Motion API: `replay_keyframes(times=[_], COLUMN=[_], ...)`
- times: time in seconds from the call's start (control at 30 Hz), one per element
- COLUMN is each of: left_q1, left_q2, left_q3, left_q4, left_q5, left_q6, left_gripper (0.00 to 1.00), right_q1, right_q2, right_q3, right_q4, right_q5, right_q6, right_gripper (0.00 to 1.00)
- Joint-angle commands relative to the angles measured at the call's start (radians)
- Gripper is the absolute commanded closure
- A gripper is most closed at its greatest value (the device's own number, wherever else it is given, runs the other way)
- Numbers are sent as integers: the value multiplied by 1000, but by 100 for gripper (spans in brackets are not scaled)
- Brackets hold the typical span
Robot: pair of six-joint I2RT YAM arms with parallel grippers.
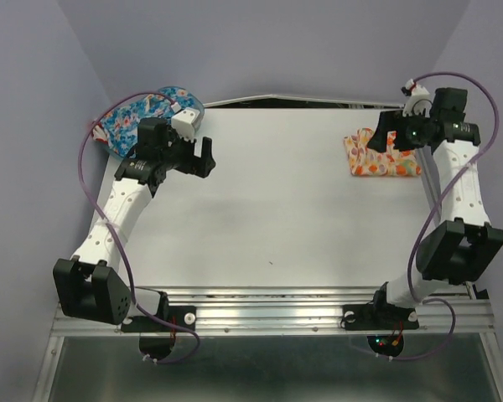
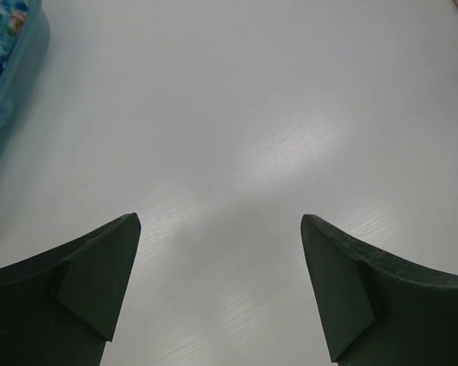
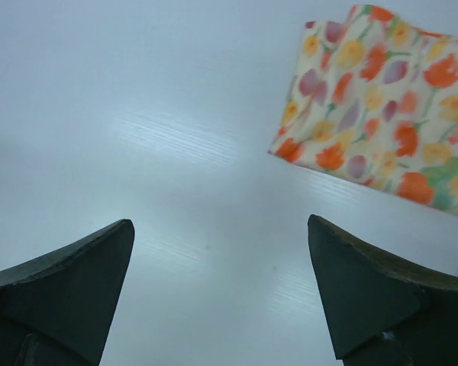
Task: Fold and stack the skirts
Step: Neatly place the folded skirt to the corner
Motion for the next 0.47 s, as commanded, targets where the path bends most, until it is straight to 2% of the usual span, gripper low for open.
replay_keyframes(times=[0.0,0.07,0.2,0.43], left_q1=[3,4,6,6], left_q2=[-50,-71,-158,-281], left_q3=[-73,-127,-239,-340], left_q4=[88,94,117,89], left_q5=[-15,-32,-31,-81], left_q6=[-7,7,22,59], left_gripper=[1,1,2,1], right_q1=[69,147,235,246], right_q2=[-150,-255,-354,-422], right_q3=[-337,-506,-693,-811], right_q4=[7,76,153,225], right_q5=[-177,-161,-108,-114], right_q6=[61,79,105,156], right_gripper=[0,0,0,0])
